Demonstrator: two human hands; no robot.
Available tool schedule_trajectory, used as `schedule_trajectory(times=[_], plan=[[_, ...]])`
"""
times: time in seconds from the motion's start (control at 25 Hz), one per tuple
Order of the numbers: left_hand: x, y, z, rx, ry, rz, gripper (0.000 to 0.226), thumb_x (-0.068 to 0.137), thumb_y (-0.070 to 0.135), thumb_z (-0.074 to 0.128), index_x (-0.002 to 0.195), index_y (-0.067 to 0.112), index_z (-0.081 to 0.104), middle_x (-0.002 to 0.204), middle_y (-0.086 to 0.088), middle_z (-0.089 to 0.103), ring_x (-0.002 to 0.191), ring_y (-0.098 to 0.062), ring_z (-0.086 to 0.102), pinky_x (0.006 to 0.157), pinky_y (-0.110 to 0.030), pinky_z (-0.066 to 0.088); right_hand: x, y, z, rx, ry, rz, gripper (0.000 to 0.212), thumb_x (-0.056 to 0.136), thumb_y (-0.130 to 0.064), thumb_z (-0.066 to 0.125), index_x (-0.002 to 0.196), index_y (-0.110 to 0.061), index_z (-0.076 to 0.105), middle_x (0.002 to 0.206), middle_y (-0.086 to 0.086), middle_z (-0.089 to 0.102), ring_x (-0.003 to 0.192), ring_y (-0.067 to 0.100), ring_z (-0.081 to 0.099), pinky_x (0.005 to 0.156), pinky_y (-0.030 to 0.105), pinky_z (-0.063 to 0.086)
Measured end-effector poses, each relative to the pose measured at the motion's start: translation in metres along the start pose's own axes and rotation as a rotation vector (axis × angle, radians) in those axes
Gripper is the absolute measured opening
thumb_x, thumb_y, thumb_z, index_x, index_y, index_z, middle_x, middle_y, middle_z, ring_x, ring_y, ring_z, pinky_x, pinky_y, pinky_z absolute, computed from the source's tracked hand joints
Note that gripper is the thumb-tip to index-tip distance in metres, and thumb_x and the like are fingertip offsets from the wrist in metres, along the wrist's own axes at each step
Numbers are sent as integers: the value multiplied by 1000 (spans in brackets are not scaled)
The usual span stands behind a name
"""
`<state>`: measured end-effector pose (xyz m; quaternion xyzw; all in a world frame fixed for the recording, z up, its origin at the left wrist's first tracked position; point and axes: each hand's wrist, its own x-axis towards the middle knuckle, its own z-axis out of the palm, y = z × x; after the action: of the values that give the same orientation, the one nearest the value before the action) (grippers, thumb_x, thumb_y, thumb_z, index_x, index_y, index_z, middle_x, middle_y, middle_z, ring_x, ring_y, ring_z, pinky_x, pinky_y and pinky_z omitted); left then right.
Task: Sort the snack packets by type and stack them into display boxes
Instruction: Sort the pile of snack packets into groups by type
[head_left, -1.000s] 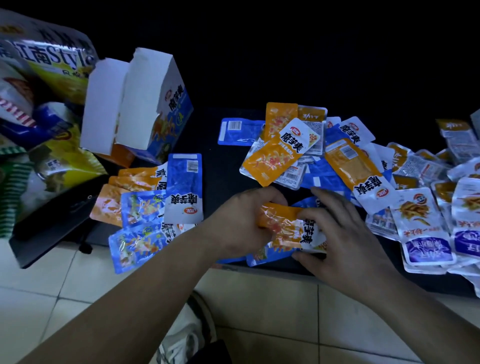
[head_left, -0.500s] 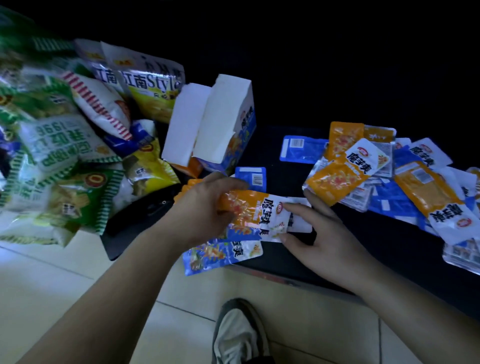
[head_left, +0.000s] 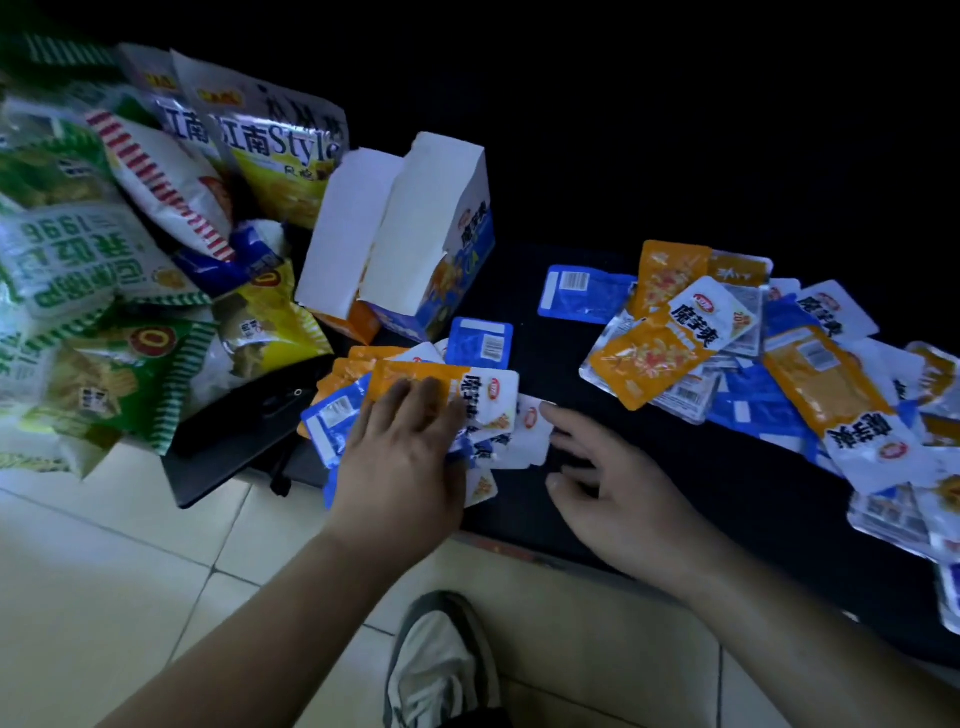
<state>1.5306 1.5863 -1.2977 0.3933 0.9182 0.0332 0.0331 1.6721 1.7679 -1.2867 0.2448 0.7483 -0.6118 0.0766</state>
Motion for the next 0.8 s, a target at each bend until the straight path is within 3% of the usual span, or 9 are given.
schedule_trajectory(times=[0.16, 0.28, 0.36, 0.44, 0.52, 0.64, 0.8], plan=[[14, 41, -4, -126, 103, 112, 62, 84, 35, 62, 139, 8, 59, 157, -24, 42, 146, -48, 36, 114, -60, 37, -11, 15, -42, 8, 275, -7, 37, 97, -25, 65, 128, -46, 63, 121, -15, 66, 112, -3, 63, 91, 20, 51], [49, 106, -1, -271, 76, 269, 64, 86, 37, 63, 145, 14, 53, 160, -21, 37, 148, -47, 31, 117, -61, 35, -32, 30, -82, -158, 524, -43, 34, 98, -27, 63, 128, -41, 62, 120, -17, 62, 99, -8, 63, 85, 16, 53], [91, 141, 2, -200, -86, 274, 78, 90, 51, 62, 158, 30, 30, 170, -16, 14, 156, -44, 11, 122, -62, 24, -47, 48, -100, -234, 602, -6, 44, 99, -31, 61, 142, -39, 51, 141, -16, 46, 114, -21, 49, 92, 10, 46], [135, 160, 4, -61, -315, 197, 99, 87, 68, 62, 161, 46, -1, 172, -8, -13, 157, -40, -11, 126, -60, 9, -58, 72, -114, -302, 606, 24, 60, 98, -34, 62, 153, -40, 37, 161, -20, 21, 150, -2, 19, 115, 35, 39], [148, 162, 10, -53, -432, 149, 104, 85, 75, 61, 156, 54, -11, 170, -5, -22, 156, -40, -18, 125, -59, 4, -63, 91, -122, -405, 553, 70, 72, 96, -33, 65, 158, -39, 28, 167, -19, 8, 156, 7, -3, 123, 45, 26], [121, 159, 32, -74, -318, 183, 89, 91, 77, 47, 158, 53, -6, 172, -10, -12, 157, -43, -9, 124, -58, 13, -64, 105, -136, -478, 571, 111, 80, 94, -34, 67, 161, -34, 24, 169, -14, 3, 156, 13, -12, 125, 46, 18], [76, 146, 45, -142, -121, 231, 83, 89, 79, 36, 161, 41, 20, 170, -17, 15, 156, -45, 9, 122, -62, 26, -48, 95, -136, -721, 622, 1, 75, 89, -47, 60, 157, -27, 37, 170, 2, 11, 158, 28, -5, 125, 59, 8]])
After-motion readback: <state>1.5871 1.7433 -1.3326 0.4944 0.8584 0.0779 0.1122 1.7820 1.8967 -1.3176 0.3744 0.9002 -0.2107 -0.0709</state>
